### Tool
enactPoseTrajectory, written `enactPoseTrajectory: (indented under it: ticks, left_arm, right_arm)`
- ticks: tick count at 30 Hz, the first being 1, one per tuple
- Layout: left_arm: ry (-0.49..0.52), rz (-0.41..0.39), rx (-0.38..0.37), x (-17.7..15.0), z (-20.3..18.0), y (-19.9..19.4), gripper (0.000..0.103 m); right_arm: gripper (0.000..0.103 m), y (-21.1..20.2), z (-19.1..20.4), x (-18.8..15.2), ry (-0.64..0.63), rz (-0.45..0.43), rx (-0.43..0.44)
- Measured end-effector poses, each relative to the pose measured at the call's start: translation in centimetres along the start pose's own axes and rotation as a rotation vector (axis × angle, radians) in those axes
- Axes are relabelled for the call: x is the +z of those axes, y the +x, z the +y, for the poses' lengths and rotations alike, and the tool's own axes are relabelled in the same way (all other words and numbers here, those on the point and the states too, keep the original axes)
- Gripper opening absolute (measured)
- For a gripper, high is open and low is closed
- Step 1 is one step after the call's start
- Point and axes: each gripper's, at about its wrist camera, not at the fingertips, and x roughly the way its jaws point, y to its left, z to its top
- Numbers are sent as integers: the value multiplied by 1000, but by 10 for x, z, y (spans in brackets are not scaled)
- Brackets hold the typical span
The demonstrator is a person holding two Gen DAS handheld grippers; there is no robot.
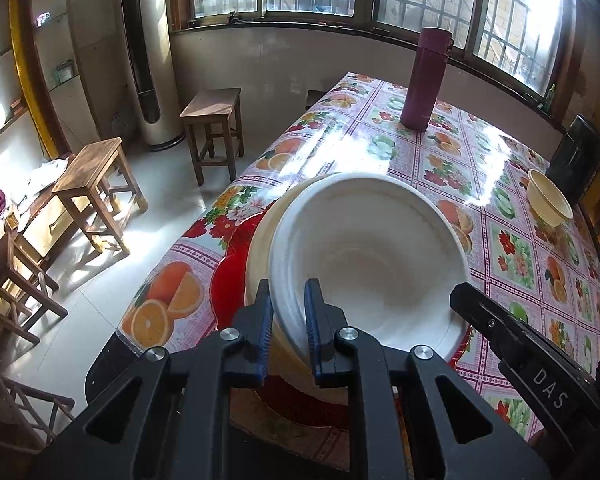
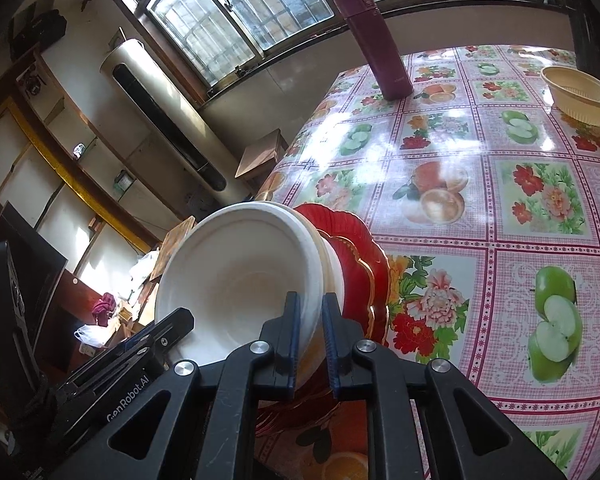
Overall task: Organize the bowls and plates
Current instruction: 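Lower the small white bowl onto the cream bowl and open left gripper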
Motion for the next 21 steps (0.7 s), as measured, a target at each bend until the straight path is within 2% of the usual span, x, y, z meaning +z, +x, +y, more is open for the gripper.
enactPoseTrajectory:
  ticks: [6, 8, 11, 14, 16, 21]
  left_arm:
    - [17, -59, 38, 4, -1, -11, 14]
    - [21, -78, 51, 5, -1, -15, 17]
    - [25, -106, 69, 6, -2, -20, 23]
    - [33, -139, 92, 8, -6, -27, 37]
    - [38, -160, 96, 10, -10, -32, 50]
    - [61, -207, 98, 15, -26, -44, 56]
  right_arm:
    - [14, -5, 0, 2, -18, -18, 8]
    - [14, -8, 0, 3, -20, -24, 10]
    - [14, -11, -3, 4, -9, -30, 21]
    - [14, -15, -9, 7, 7, -41, 31]
    - [16, -19, -14, 10, 20, -50, 37]
    - [22, -28, -31, 16, 63, -73, 44]
